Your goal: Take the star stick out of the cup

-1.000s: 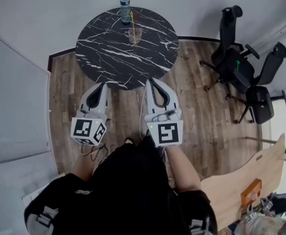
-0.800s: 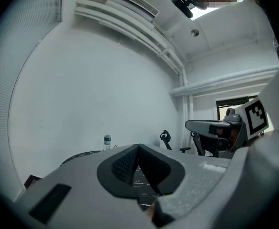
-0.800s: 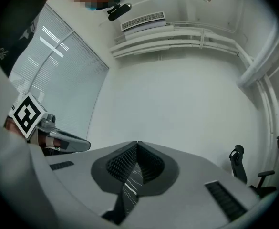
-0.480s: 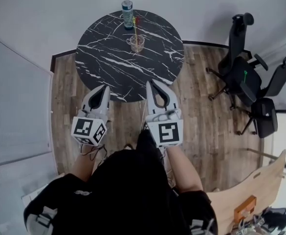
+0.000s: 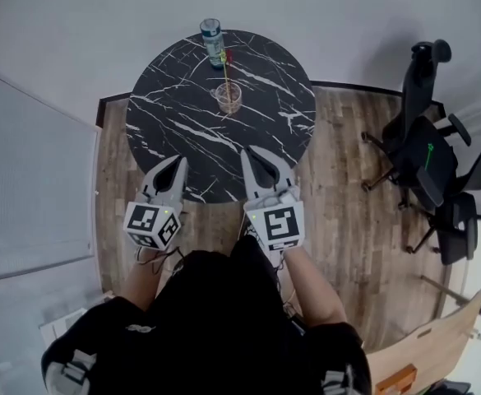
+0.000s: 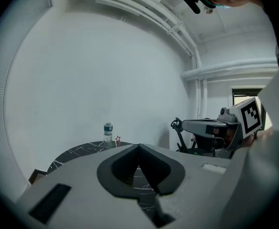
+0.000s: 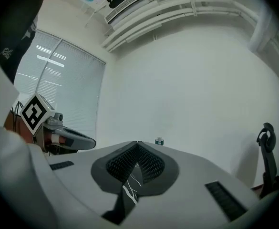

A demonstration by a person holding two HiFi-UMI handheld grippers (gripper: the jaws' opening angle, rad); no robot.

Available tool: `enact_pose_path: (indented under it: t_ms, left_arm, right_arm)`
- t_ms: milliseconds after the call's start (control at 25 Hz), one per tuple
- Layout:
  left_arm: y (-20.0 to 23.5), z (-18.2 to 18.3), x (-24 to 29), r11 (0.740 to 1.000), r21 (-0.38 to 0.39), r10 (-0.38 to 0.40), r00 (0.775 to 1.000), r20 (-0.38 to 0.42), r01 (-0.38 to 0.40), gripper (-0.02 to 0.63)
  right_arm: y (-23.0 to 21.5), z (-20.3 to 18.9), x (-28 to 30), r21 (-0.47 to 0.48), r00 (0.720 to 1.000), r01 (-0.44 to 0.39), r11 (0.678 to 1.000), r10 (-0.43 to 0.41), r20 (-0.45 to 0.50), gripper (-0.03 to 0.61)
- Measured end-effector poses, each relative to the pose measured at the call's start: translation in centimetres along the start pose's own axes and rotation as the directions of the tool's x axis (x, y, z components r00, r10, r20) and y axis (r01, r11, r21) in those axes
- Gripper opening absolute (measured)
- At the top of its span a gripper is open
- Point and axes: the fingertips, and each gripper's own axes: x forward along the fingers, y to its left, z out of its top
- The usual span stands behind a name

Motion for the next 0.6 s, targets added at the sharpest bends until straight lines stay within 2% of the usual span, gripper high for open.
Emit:
enact_pose_path:
  t_ms: [240, 600]
  left_arm:
    - [1.1, -1.1, 2.5, 0.999, -0.029, 0.03, 0.999, -0.035, -0.031, -0.002]
    - [3.9, -3.1, 6.7, 0.998, -0.056, 0.019, 0.997, -0.075, -0.023, -0.002]
  right_arm:
    - [-1.5, -2.2, 2.7, 0.019, 0.997, -0.055, 0.998, 0.056, -0.058, -0.005]
    - [-3.1, -5.5, 7.2, 0.027, 0.988, -0.056, 0.998, 0.059, -0.141, -0.005]
